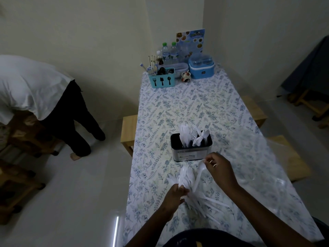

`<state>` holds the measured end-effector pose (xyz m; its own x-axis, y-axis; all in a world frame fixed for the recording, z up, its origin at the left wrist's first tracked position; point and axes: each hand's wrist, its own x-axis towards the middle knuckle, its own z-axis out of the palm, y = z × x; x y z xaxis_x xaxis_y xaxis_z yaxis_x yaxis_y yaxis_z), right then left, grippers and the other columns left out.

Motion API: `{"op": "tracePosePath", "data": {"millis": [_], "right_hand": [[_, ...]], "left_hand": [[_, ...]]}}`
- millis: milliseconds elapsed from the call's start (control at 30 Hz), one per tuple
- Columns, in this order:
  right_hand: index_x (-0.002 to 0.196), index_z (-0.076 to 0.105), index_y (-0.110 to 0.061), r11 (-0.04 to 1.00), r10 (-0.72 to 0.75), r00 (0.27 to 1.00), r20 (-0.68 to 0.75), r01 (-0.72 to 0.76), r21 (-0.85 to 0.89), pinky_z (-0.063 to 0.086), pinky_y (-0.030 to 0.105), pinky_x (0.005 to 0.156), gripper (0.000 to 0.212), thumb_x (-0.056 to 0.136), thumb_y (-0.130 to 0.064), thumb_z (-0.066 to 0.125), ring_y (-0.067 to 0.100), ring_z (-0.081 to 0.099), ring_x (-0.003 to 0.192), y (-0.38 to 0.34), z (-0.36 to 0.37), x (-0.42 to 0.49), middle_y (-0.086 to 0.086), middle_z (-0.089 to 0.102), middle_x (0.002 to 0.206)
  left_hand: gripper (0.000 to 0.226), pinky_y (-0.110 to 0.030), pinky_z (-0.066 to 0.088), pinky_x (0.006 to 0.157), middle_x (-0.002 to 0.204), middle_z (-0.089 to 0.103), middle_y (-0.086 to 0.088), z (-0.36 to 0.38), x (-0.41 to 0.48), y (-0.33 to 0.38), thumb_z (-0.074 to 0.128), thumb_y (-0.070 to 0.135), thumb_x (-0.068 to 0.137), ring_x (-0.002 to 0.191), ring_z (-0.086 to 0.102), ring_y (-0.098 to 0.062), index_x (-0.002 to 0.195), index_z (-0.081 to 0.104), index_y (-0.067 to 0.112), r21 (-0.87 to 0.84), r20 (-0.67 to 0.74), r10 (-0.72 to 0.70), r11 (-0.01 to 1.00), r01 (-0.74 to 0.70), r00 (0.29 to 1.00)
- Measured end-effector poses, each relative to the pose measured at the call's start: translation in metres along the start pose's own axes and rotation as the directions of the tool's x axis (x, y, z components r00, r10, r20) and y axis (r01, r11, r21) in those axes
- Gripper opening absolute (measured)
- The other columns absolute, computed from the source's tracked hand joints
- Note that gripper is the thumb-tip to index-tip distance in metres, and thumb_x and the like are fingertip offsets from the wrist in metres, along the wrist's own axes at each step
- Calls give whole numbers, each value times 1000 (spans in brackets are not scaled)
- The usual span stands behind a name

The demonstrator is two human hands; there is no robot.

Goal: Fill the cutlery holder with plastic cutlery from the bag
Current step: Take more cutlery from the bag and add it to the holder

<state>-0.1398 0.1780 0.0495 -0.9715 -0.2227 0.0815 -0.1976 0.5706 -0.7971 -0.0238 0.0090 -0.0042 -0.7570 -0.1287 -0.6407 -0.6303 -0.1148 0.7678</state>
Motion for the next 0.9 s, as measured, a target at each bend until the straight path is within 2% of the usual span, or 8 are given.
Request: {"op": "tracePosePath", "data": {"millis": [100, 267, 367, 467, 567, 700, 800, 900], "right_hand": [[79, 61, -18, 998, 50, 998, 37, -51, 46, 42, 15, 60, 9, 86, -22, 66, 4, 59, 72, -12, 4, 1, -7, 62, 75], [79, 61, -16, 988, 151, 986, 69, -151, 3, 40, 13, 57, 8, 84, -18, 67, 4, 58, 68, -9, 22, -3, -5, 62, 74], [81, 62, -16, 981, 183, 979, 88, -187, 42, 39, 11, 59, 9, 87, -22, 65, 6, 59, 72, -1, 28, -6, -7, 63, 75], [86, 62, -17, 981, 191, 958, 213, -190, -24, 40, 12, 63, 11, 92, -25, 58, 14, 62, 81, 13, 35, -11, -4, 65, 84], [111, 66, -15, 982, 103, 897, 429, -23, -187, 45, 20, 84, 22, 93, -20, 55, 16, 61, 102, 32, 45, -26, 0, 66, 113], [129, 56, -22, 934, -10, 792, 610, 225, -277, 34, 22, 105, 39, 90, -22, 56, 17, 44, 128, 49, 60, -52, -5, 50, 140], [138, 45, -29, 891, -19, 751, 660, 312, -329, 29, 31, 113, 50, 89, -29, 53, 18, 28, 142, 55, 66, -58, -10, 32, 153], [148, 22, -30, 811, 39, 704, 710, 392, -434, 11, 45, 117, 60, 94, -41, 44, 19, 0, 148, 62, 67, -63, -12, -2, 158]], "left_hand": [[28, -34, 51, 96, 117, 66, -9, 1, -2, 1, 47, 36, 99, 109, 63, -18, 107, 57, 11, 62, 33, 40, 997, -42, 999], [27, -30, 51, 78, 86, 66, -3, 0, -11, 6, 49, 38, 99, 79, 64, -16, 95, 53, 12, -115, 181, 4, 993, 17, 984], [24, -22, 42, 61, 75, 55, 0, -4, -11, 2, 52, 34, 97, 61, 47, -10, 96, 46, 10, -135, 138, -10, 990, 29, 990], [21, -20, 37, 53, 69, 51, 1, -9, -9, -1, 53, 28, 98, 52, 42, -8, 94, 48, 9, -169, 32, -1, 986, 7, 999], [21, -22, 38, 54, 67, 53, 1, -19, -8, -2, 54, 29, 98, 53, 43, -9, 87, 45, 13, -154, -71, 23, 987, -34, 997], [20, -28, 44, 65, 75, 62, -4, -28, -8, -8, 49, 27, 100, 67, 60, -15, 92, 48, 9, -170, -107, 69, 982, -86, 992], [18, -33, 48, 73, 82, 66, -8, -31, -8, -15, 51, 24, 100, 79, 65, -21, 95, 47, 7, -224, -95, 76, 970, -96, 993], [17, -34, 52, 79, 83, 66, -8, -31, -8, -19, 51, 24, 100, 83, 64, -24, 96, 44, 8, -250, -79, 59, 965, -77, 995]]}}
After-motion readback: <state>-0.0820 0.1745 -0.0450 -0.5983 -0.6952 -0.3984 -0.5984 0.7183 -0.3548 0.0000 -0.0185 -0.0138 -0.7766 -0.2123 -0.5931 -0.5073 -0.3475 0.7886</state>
